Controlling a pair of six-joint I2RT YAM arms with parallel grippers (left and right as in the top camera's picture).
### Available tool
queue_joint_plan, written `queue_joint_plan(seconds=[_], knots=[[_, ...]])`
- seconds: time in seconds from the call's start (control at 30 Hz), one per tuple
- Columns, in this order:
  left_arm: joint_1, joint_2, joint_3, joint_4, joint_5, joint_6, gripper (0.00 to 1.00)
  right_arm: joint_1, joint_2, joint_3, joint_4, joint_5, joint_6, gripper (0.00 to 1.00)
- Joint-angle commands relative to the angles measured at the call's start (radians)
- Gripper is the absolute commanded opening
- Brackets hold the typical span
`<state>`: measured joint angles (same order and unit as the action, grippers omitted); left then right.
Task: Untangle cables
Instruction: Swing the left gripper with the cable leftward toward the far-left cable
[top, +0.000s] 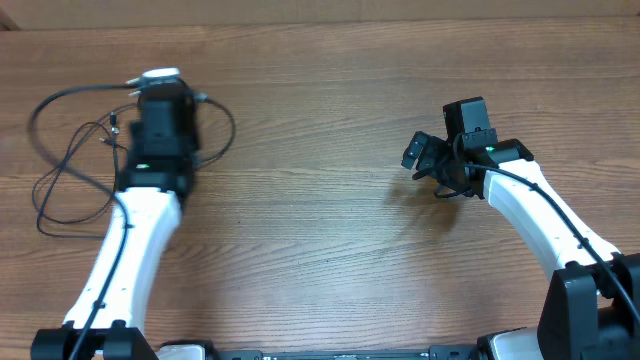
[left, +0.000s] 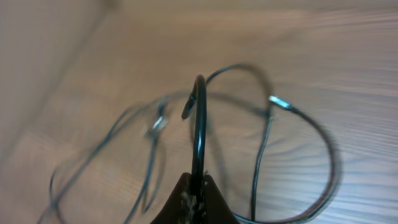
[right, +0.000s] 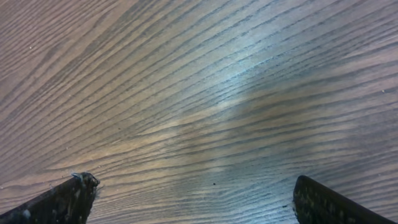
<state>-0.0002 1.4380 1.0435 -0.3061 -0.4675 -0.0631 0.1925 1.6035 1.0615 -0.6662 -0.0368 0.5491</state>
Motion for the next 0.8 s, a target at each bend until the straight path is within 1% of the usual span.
queue_joint_plan(seconds=[0.0, 0.1, 0.2, 0.23, 0.27, 0.3, 0.33, 0.43, 0.53, 0.6, 0.63, 0.77], knots=[[0.159, -0.019, 0.022, -0.052, 0.078, -0.176, 0.04, 0.003, -0.005, 0.001, 0.006, 0.010, -0.004, 1.00], [0.261, -0.019, 0.022, -0.095, 0.078, -0.189, 0.04, 0.003, -0.005, 0.001, 0.006, 0.010, -0.004, 1.00], [0.342, -0.019, 0.021, -0.126, 0.091, -0.243, 0.04, 0.003, -0.005, 0.001, 0.006, 0.010, -0.004, 1.00], [0.368, -0.019, 0.021, -0.132, 0.108, -0.259, 0.10, 0.003, -0.005, 0.001, 0.006, 0.010, -0.004, 1.00], [0.389, -0.019, 0.021, -0.135, 0.137, -0.267, 0.33, 0.003, -0.005, 0.001, 0.006, 0.010, -0.004, 1.00], [0.408, -0.019, 0.021, -0.137, 0.173, -0.266, 0.50, 0.003, -0.005, 0.001, 0.006, 0.010, -0.004, 1.00], [0.432, -0.019, 0.021, -0.138, 0.230, -0.266, 0.63, 0.003, -0.005, 0.001, 0.006, 0.010, -0.004, 1.00], [0.446, -0.019, 0.021, -0.138, 0.314, -0.266, 0.70, 0.003, -0.005, 0.001, 0.006, 0.010, -0.004, 1.00], [0.443, -0.019, 0.021, -0.140, 0.402, -0.266, 0.88, 0.003, -0.005, 0.001, 0.006, 0.010, -0.004, 1.00], [0.443, -0.019, 0.021, -0.144, 0.482, -0.266, 0.97, 0.003, -0.005, 0.001, 0.006, 0.010, -0.004, 1.00], [0.443, -0.019, 0.021, -0.148, 0.528, -0.265, 0.99, 0.003, -0.005, 0.001, 0.006, 0.010, -0.004, 1.00], [0.441, -0.019, 0.021, -0.178, 0.700, -0.261, 1.00, 0.003, -0.005, 0.001, 0.006, 0.010, -0.004, 1.00]])
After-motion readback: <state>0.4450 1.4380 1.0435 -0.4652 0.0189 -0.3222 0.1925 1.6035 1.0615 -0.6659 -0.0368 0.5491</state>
